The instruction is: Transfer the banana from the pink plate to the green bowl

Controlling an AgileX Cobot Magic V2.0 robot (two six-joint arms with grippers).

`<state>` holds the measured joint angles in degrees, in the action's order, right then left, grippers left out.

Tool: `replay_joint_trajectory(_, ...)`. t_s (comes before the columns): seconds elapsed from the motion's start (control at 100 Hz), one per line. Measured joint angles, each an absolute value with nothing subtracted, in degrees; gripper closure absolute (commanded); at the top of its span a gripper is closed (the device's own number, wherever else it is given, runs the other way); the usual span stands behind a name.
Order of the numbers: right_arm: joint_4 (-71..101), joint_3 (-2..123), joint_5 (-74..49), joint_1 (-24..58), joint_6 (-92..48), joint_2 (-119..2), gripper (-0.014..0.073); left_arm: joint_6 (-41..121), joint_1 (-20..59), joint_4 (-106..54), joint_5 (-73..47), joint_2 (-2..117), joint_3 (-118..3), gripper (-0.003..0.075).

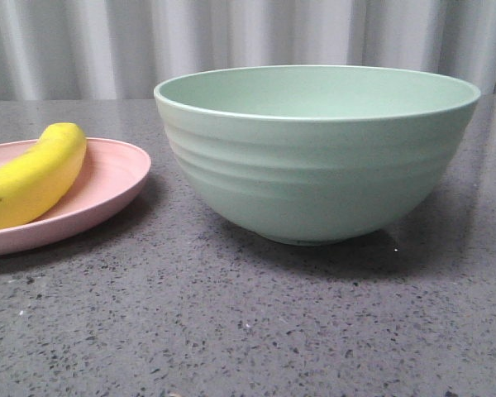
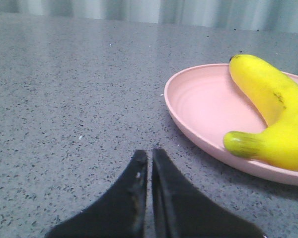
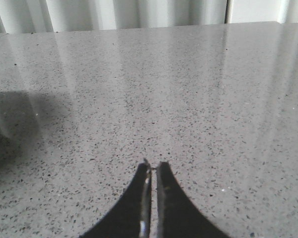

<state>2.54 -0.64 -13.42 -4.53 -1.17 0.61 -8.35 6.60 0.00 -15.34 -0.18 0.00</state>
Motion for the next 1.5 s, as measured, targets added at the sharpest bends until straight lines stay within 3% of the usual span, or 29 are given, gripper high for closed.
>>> replay_joint_trajectory(1.2, 4.41, -0.64, -13.67, -4.53, -1.17, 0.61, 0.0665, -8.35, 6.6, -0.37, -9.56, -0.18, -0.2, 0.0741)
replay_joint_trajectory(1.5, 6.06, 5.36, -17.19, -4.53, -1.17, -0.46, 0.0665, -8.35, 6.6, 0.0, -11.92, 5.06, -9.67, 0.0741)
